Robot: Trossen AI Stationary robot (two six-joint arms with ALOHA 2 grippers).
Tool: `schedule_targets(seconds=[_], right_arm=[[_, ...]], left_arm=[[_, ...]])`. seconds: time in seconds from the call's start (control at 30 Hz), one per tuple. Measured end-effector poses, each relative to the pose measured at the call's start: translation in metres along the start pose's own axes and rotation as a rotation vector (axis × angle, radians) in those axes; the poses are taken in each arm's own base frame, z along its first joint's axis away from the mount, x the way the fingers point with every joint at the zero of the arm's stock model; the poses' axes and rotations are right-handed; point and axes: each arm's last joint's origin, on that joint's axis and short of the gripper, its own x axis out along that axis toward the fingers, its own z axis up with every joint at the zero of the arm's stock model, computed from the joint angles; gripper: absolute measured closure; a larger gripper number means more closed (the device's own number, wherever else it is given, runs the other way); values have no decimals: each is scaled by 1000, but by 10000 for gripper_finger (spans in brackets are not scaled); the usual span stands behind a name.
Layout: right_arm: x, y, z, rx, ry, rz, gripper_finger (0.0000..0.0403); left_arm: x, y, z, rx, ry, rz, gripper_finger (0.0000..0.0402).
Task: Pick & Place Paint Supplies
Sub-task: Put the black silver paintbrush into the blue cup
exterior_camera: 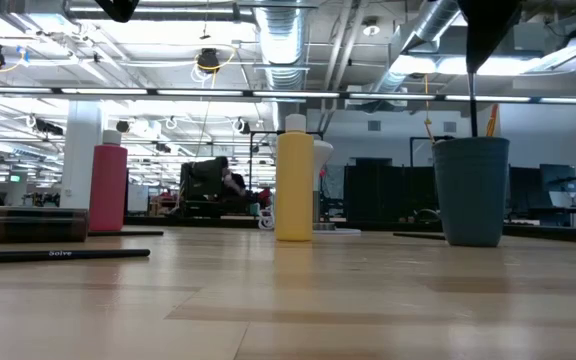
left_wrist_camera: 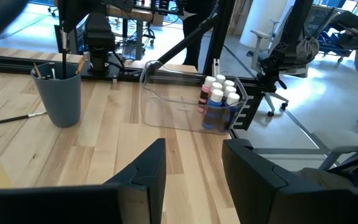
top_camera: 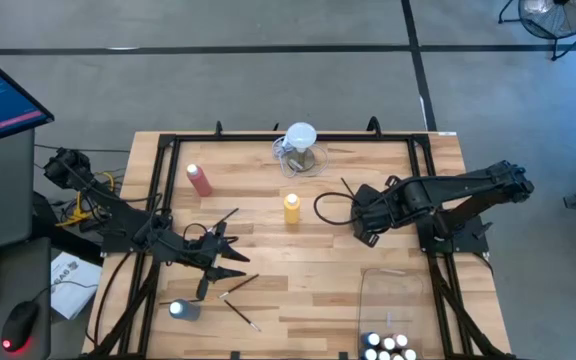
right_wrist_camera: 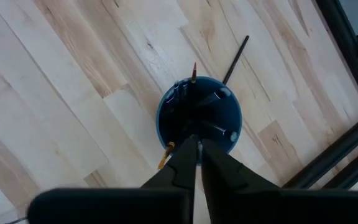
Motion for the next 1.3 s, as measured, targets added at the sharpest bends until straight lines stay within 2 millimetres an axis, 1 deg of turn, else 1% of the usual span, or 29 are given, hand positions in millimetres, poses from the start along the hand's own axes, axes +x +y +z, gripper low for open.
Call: schedule_targets(seconds=[0.07, 0.23, 0.53, 0.67, 0.73, 0.83, 0.97, 1.13, 1.23, 1.3], right_arm=[[0, 0, 0, 2, -1, 0, 376], [1, -1, 1, 16, -1, -2, 320], [1, -1, 1, 16, -2, -3, 200], [1, -1, 1, 4, -2, -3, 158], [1, -1, 1, 3, -4, -2, 149], [-1, -1, 4, -6, -15, 9, 146], [-17, 2, 17, -49, -121, 105, 148], [-57, 6, 43, -132, -388, 276, 148], [-75, 15, 55, -192, -582, 365, 148], [-85, 23, 58, -262, -695, 400, 148]], left_arm=[[0, 0, 0, 0, 0, 0, 275], [0, 0, 0, 0, 0, 0, 275], [0, 0, 0, 0, 1, 0, 275], [0, 0, 0, 0, 1, 0, 275], [0, 0, 0, 0, 1, 0, 275], [0, 0, 0, 1, 1, 1, 275], [1, 2, 2, 19, -11, 11, 275], [1, 2, 10, 35, -89, -18, 275], [1, -1, 13, 43, -102, -103, 275], [1, -3, 13, 56, -95, -159, 275]])
